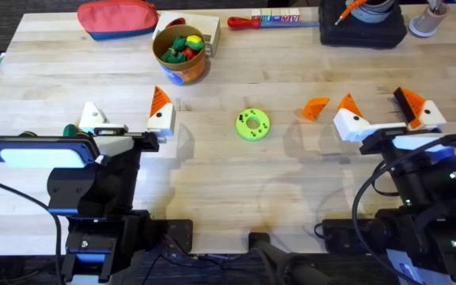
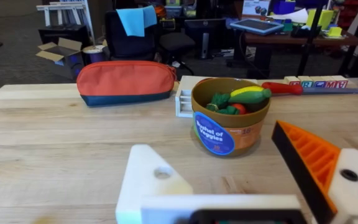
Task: Pick up the gripper from the table and insert it into the empty holder that is missing its gripper. Then pick up a screw, insert it into the mounting hole, and use the screwdriver to tighten it. Finally, clean up the table by picking up the vegetable and placing it into the bucket.
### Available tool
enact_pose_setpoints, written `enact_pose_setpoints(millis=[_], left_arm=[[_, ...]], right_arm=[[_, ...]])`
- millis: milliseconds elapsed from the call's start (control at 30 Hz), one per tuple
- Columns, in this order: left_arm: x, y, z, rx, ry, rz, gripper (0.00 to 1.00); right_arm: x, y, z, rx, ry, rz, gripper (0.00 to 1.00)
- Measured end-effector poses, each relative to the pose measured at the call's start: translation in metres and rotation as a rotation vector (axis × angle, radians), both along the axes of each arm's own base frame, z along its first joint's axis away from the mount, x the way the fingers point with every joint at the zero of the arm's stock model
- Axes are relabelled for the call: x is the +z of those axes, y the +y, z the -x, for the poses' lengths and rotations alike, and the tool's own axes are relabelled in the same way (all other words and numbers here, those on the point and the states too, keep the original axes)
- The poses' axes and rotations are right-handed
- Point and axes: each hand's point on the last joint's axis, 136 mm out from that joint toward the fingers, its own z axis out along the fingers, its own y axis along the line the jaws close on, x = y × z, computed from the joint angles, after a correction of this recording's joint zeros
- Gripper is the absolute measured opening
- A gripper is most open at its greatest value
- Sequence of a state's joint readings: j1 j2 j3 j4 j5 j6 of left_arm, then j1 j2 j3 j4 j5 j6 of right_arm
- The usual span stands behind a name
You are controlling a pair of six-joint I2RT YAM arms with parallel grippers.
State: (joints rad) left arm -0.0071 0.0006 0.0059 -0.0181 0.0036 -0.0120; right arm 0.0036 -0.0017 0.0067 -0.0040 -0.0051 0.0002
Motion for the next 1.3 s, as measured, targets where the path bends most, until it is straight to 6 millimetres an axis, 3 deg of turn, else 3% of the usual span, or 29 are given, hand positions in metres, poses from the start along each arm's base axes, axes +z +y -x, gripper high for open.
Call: enact_pose_setpoints(millis=[467, 567, 700, 867, 1000, 1167, 1300], left_arm=[[-0.002, 0.0, 0.0, 0.0, 0.006, 0.007, 0.823], [-0.019, 0.0, 0.002, 0.004, 0.09, 0.053, 0.823], [-0.021, 0.004, 0.014, 0.041, 0.233, 0.121, 0.823], [0.013, 0.014, 0.023, 0.114, 0.375, 0.14, 0.823], [0.042, 0.022, 0.014, 0.166, 0.499, 0.113, 0.824], [0.055, 0.025, -0.013, 0.182, 0.65, 0.066, 0.824], [0.05, 0.028, -0.031, 0.203, 0.72, 0.043, 0.826]], right_arm=[[0.0, -0.001, 0.0, -0.004, 0.003, 0.0, 0.991], [-0.001, -0.001, 0.001, -0.008, 0.015, -0.024, 0.992], [-0.001, -0.001, 0.007, -0.014, 0.108, -0.048, 0.991], [0.031, -0.001, 0.015, -0.018, 0.22, -0.049, 0.991], [0.053, -0.001, 0.016, -0.021, 0.359, -0.048, 0.99], [0.068, -0.001, 0.004, -0.024, 0.505, -0.046, 0.99], [0.075, -0.001, -0.011, -0.025, 0.556, -0.046, 0.991]])
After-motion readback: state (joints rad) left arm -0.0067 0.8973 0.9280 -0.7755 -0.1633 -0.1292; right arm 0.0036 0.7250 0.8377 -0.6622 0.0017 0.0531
